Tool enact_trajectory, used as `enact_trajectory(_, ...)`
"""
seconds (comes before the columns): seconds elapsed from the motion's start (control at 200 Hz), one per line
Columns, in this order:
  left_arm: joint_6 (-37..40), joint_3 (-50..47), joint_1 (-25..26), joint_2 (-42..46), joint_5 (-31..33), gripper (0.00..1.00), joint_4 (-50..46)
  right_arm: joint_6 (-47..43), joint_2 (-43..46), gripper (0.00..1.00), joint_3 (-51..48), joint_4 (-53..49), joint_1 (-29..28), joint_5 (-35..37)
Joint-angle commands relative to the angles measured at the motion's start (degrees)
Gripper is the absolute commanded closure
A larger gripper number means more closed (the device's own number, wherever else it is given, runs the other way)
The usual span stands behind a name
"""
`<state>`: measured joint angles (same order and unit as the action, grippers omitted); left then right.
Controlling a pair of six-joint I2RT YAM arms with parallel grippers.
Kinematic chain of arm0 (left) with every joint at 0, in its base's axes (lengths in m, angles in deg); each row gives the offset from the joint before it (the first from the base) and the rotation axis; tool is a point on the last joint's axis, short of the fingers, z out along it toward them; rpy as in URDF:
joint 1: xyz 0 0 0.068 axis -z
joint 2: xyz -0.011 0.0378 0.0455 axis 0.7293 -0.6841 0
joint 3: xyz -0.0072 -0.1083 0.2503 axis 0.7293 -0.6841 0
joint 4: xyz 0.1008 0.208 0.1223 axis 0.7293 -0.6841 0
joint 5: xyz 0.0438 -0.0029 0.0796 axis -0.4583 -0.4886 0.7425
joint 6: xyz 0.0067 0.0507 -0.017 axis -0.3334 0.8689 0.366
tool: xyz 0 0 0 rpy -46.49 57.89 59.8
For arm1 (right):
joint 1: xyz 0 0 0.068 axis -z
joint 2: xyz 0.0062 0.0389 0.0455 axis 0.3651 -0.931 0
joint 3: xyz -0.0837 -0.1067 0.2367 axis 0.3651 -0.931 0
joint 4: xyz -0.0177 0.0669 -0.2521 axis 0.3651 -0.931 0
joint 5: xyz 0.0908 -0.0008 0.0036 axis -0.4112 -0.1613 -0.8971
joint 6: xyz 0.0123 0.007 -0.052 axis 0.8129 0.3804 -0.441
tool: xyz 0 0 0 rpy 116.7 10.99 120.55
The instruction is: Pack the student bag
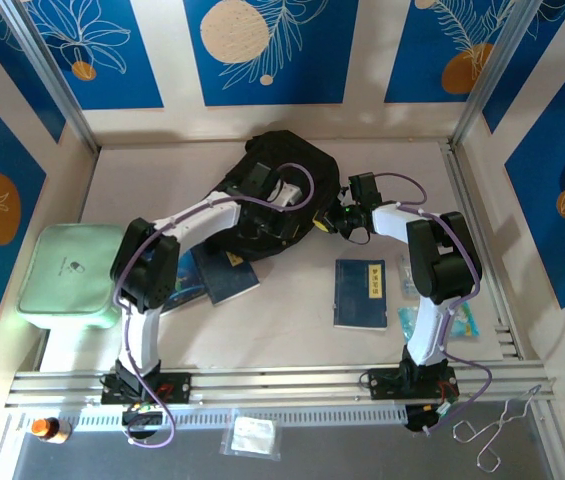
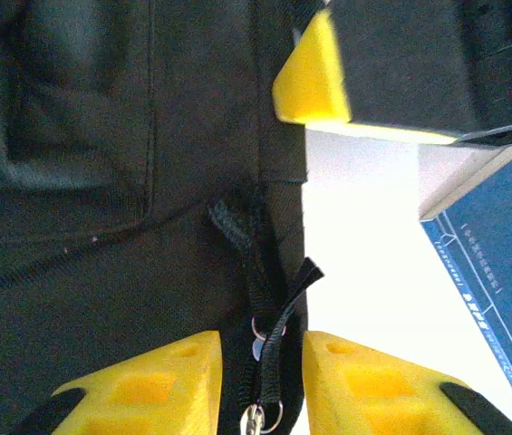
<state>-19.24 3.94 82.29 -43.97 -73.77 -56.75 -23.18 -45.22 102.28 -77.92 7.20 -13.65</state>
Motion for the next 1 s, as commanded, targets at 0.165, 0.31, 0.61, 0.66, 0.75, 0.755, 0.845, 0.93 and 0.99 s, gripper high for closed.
enact_trajectory(0.165,3.7,2.0,-0.1,-3.4,-2.7,0.69,-4.1,-0.6,0.6,0.93,-0.4,-2.0,-0.2,-2.1)
enact_trajectory(0.31,4.1,3.3,0.0,-5.1,-2.2,0.67,-4.6,-0.6,0.6,0.93,-0.3,-2.1,-0.2,-2.1)
enact_trajectory(0.61,3.8,9.2,0.0,-9.7,-1.7,0.76,-6.5,-0.5,0.5,0.93,-0.3,-2.1,-0.4,-2.0)
enact_trajectory(0.66,3.6,9.6,0.0,-9.9,-2.7,0.79,-6.7,-0.5,0.4,0.93,-0.2,-2.2,-0.4,-2.0)
enact_trajectory(0.75,3.6,9.6,0.0,-9.9,-3.7,0.84,-6.8,-0.5,0.4,0.93,-0.1,-2.2,-0.4,-2.0)
enact_trajectory(0.755,3.6,9.6,0.0,-9.9,-3.7,0.85,-6.8,-0.4,0.4,0.93,-0.1,-2.2,-0.4,-2.0)
enact_trajectory(0.845,3.5,9.5,0.0,-9.1,-3.4,0.92,-6.7,-0.5,0.4,0.93,0.0,-2.2,-0.4,-2.0)
enact_trajectory(0.93,3.1,8.6,0.0,-7.6,-2.8,0.97,-6.1,-0.5,0.3,0.93,0.1,-2.2,-0.4,-2.0)
enact_trajectory(0.99,2.6,7.7,0.0,-6.0,-2.0,1.0,-5.2,-0.6,0.2,0.93,0.2,-2.3,-0.3,-1.8)
